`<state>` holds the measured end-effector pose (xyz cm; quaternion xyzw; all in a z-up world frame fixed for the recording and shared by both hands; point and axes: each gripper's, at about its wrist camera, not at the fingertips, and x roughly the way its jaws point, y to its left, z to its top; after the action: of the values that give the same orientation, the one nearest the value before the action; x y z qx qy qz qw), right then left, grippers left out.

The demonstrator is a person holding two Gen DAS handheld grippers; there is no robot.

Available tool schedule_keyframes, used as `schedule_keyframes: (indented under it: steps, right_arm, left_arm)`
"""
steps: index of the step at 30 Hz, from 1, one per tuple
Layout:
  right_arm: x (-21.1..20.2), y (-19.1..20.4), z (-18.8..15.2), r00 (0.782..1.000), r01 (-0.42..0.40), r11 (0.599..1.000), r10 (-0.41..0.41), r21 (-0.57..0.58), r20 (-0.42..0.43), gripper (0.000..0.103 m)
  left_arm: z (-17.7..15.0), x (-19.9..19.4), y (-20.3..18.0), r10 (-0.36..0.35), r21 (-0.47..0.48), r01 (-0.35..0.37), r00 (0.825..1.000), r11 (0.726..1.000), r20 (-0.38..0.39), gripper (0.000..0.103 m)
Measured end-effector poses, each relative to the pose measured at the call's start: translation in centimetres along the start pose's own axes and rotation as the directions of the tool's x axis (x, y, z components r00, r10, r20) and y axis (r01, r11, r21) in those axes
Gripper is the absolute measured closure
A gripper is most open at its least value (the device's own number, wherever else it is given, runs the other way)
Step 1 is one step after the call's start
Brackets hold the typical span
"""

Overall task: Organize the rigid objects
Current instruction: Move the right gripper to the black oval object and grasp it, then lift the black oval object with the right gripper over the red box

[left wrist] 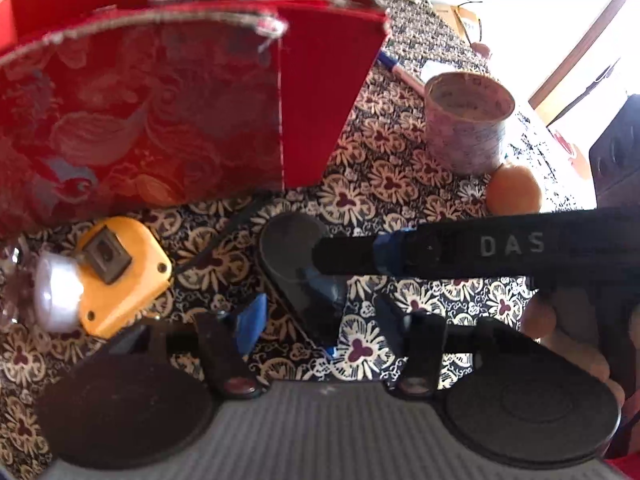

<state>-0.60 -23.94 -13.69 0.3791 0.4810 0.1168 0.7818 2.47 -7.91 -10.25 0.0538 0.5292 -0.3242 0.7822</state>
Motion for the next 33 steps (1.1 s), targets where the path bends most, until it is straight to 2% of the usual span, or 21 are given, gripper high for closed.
schedule_keyframes:
  steps: [6,10,17,23,33]
  right_arm:
    - [0.6,0.2,-0.4,1.0,-0.026,1.0,0.026,0.001,0.006,0.089]
    - [0.6,0.4,-0.5,0.999,-0.028,1.0,0.028,0.0,0.016,0.088]
    - [0.6,-0.4,-0.6,0.997,-0.077,0.995,0.077,0.069,-0.005,0.088]
    - [0.4,-1.4,-1.0,0.992,-0.12,0.982,0.123,0.148,-0.011,0.088]
    - [-1.4,1.2,-1.3,0.994,-0.092,0.995,0.089,0.047,0.062,0.089]
  left_arm:
    - [0.2,0.2,0.2,-0.005,0.014,0.004,1.0,1.0,0.003,0.048]
    - [0.0,0.4,-0.6,0.034,0.069,-0.035,0.999,0.997,0.014,0.048]
    - [-0.2,-0.1,0.7,0.011,0.041,-0.013,1.0,0.999,0.029,0.067]
    - [-0.5,-0.5,1.0,0.011,0.04,-0.013,0.999,0.999,0.033,0.068]
    - [-0.3,-2.3,0.3,0.014,0.074,-0.02,0.997,0.997,0.072,0.068]
